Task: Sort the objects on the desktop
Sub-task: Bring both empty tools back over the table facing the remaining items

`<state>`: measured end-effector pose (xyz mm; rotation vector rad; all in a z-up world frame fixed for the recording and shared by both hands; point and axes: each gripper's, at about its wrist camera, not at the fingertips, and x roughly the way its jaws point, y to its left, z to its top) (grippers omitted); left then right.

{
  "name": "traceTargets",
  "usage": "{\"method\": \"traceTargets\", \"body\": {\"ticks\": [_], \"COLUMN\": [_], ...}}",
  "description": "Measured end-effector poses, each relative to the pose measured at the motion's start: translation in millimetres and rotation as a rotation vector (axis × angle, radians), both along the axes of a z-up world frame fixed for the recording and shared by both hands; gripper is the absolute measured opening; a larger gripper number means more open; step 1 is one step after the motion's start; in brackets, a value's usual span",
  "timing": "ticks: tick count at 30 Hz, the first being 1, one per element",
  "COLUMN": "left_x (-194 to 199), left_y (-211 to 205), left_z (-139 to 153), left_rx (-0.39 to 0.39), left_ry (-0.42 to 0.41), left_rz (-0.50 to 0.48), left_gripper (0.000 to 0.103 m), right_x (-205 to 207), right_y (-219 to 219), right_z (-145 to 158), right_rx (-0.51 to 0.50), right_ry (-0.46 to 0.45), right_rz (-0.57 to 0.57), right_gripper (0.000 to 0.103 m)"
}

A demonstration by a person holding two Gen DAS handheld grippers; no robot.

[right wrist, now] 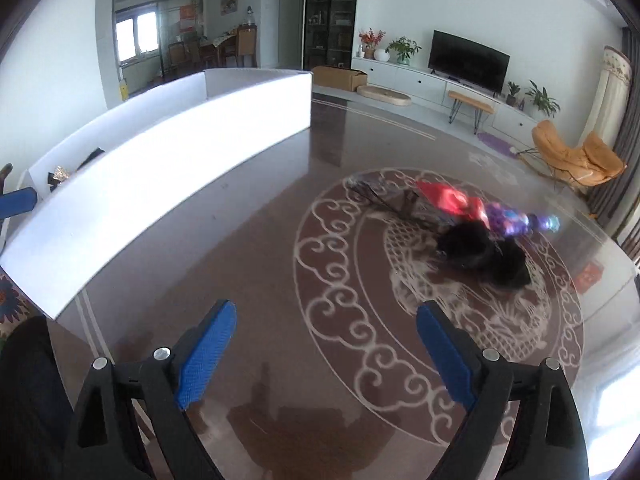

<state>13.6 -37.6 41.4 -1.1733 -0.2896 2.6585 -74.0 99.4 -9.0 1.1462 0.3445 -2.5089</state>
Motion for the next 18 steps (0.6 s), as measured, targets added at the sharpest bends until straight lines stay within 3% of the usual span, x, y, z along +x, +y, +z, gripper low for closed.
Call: {"method": "traceTargets", "body": {"ticks": [4,7,12,14,18], "left_x": [-24.8,-43.8,-71.0,-85.6,-94.2], "left_y": [56.7,76.7,88.2,91.9,100.5], "left_z": [-39.2,-53.5,-60.1,-62.7,-70.1], "left_rx": [-0.081,-0.143,-0.182,-0.2,-0.303], "left_ry": [-0.096,-0.099,-0.103,-0.124,-0.108], "left_rz": [-0.084,-0.092,-0.055,-0.055,-0.069], "left_gripper": [0.102,0.102,0.102,0.102,0.103], "right_x": [7.5,11.6,9.9,6.8,4.7], "right_y": [75.3,104.2,118.5,116.9,116.4], "right_z": [-17.1,-17.5,-18.2,-19.3,-22.3], "right_rx": [0.005,-0.013,-0.043,-0.034,-0.036], "right_ry": [-0.035,-0.046,-0.078,-0.092,-0.093], "right_rz": [-0.164,-0.244,-0.278,-0.268,-0.269], "right_gripper": [0.092,0.092,0.094,0.102,0.103]}}
